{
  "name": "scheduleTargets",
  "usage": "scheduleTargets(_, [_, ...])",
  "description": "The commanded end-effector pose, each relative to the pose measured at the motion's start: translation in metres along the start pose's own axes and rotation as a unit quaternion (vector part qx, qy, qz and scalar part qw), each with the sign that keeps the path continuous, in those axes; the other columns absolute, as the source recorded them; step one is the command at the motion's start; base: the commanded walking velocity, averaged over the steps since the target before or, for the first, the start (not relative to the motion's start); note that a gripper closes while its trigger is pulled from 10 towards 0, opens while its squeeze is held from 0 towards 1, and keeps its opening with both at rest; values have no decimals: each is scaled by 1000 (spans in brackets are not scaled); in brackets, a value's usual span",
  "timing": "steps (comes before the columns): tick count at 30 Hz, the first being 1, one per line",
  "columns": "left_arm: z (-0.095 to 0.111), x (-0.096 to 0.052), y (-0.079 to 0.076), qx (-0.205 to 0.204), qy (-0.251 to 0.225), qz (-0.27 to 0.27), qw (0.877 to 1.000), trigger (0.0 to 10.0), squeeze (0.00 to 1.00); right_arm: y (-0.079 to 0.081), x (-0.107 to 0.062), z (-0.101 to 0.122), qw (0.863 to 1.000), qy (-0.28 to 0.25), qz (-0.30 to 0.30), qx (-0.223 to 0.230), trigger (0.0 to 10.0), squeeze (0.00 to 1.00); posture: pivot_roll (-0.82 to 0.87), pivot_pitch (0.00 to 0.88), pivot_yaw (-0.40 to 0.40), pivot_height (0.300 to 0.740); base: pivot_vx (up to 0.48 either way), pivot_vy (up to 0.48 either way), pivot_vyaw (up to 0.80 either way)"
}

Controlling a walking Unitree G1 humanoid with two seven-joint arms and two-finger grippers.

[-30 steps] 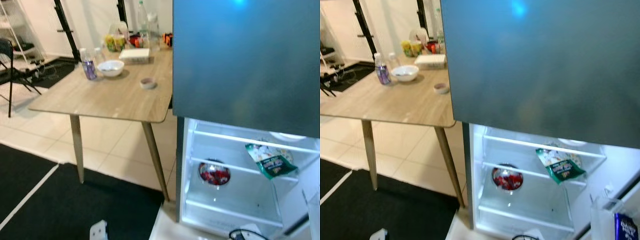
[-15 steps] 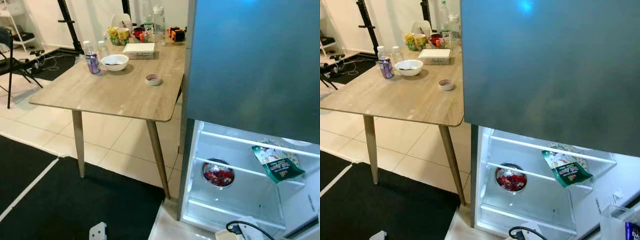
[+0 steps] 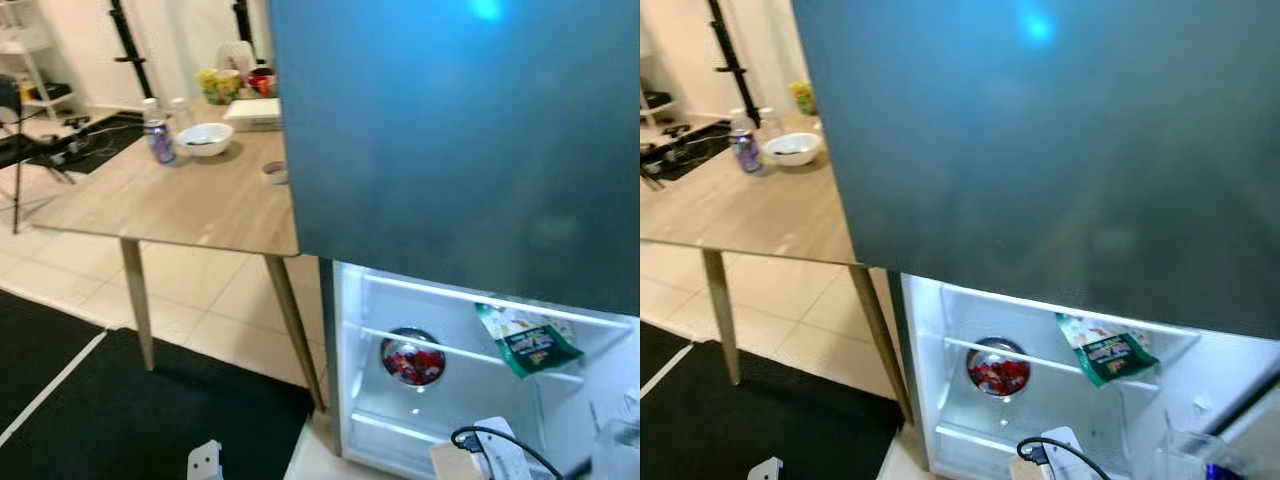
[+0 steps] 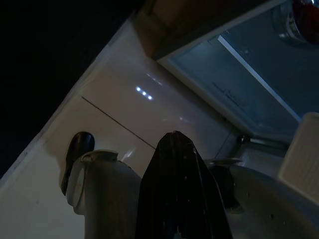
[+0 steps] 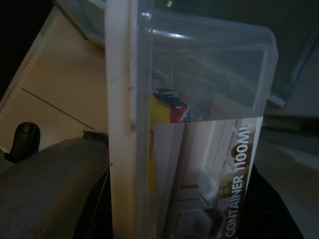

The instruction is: Restocking fridge

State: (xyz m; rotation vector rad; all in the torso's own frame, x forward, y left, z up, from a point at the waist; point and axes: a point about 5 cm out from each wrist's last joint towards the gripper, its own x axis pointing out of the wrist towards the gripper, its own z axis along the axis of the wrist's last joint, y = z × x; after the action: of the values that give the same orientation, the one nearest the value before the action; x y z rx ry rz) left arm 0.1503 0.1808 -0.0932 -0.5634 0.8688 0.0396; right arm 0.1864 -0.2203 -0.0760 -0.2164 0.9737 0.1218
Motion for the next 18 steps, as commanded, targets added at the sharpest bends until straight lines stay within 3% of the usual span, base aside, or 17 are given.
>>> scheduleTargets(1, [-1,-1,0,11,1,-4,1000,10000,0,4,2,13,999,-28,10,20,10000,0,-86,0,23,740,0,0,0])
scheduleTargets(8, [20,8,-19,58,-30,-68,996,10000,0,-3,4,44,994,-82,1,78,10000,0,-86,0,23,740,0,0,0])
scheduleTargets(13, [45,18,-50,188,-44,-151,970,10000,0,-24,2,66,971,-119,-43,204,10000,0,-84,0,19,740,0,0,0])
scheduleTargets(15, [48,18,-54,196,-49,-160,966,10000,0,-26,1,67,968,-123,-46,214,10000,0,-84,0,19,740,0,0,0])
scheduleTargets(18, [55,20,-66,245,-53,-190,949,10000,0,-35,0,68,962,-115,-77,234,10000,0,-87,0,21,740,0,0,0])
